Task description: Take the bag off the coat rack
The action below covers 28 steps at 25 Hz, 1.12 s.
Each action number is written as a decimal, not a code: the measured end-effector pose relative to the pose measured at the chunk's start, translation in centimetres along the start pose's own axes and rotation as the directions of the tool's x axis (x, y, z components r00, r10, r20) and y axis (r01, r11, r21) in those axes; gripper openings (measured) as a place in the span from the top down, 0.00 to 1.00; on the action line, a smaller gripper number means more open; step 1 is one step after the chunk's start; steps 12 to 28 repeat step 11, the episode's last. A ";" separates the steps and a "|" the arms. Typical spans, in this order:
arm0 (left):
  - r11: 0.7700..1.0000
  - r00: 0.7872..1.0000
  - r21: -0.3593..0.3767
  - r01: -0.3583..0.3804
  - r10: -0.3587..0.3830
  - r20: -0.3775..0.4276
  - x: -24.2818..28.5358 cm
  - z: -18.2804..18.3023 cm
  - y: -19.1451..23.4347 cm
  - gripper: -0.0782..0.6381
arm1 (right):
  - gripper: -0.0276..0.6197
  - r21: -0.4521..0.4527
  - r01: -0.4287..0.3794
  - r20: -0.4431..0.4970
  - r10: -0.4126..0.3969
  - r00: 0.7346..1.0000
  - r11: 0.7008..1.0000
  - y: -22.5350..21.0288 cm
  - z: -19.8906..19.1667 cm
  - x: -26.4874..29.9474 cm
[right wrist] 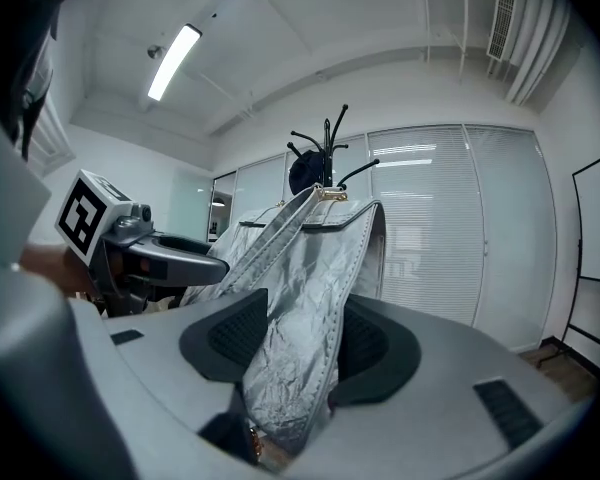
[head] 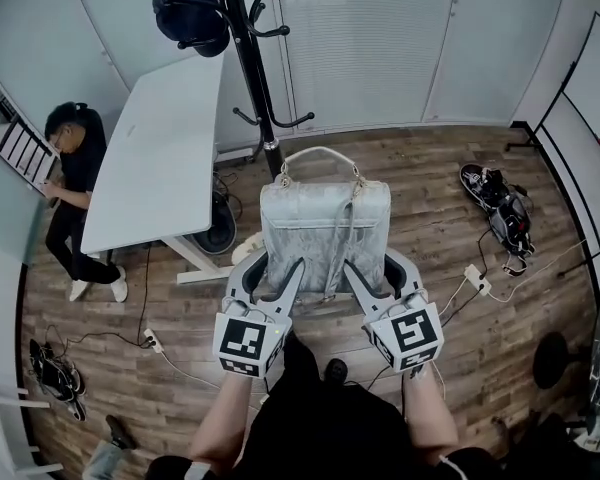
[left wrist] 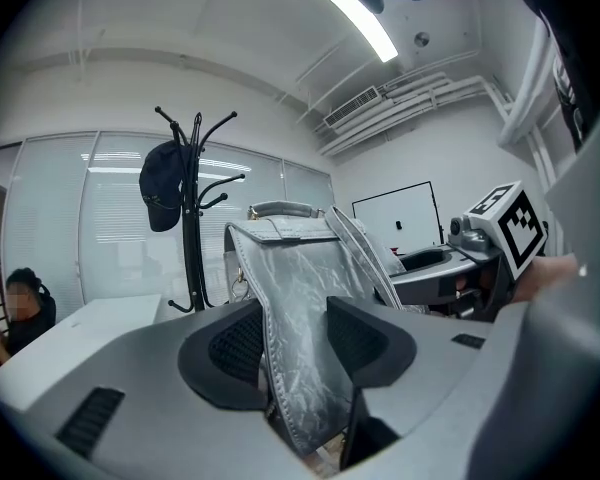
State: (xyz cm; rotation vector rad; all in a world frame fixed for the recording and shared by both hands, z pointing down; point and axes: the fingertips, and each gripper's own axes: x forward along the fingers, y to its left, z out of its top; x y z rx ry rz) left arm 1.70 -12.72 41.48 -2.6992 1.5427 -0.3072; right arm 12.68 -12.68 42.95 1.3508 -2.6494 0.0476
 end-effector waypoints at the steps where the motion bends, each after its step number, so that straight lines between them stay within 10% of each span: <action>1: 1.000 1.000 0.008 -0.003 0.003 0.001 -0.5 -0.1 -0.4 0.61 | 0.63 0.005 -0.002 0.005 0.002 1.000 1.000 0.4 -0.2 -0.5; 28: 1.000 1.000 -0.005 -0.005 0.005 -0.013 -1.7 -1.0 -1.9 0.61 | 0.63 -0.001 -0.020 -0.011 0.020 1.000 1.000 1.1 -1.4 -2.1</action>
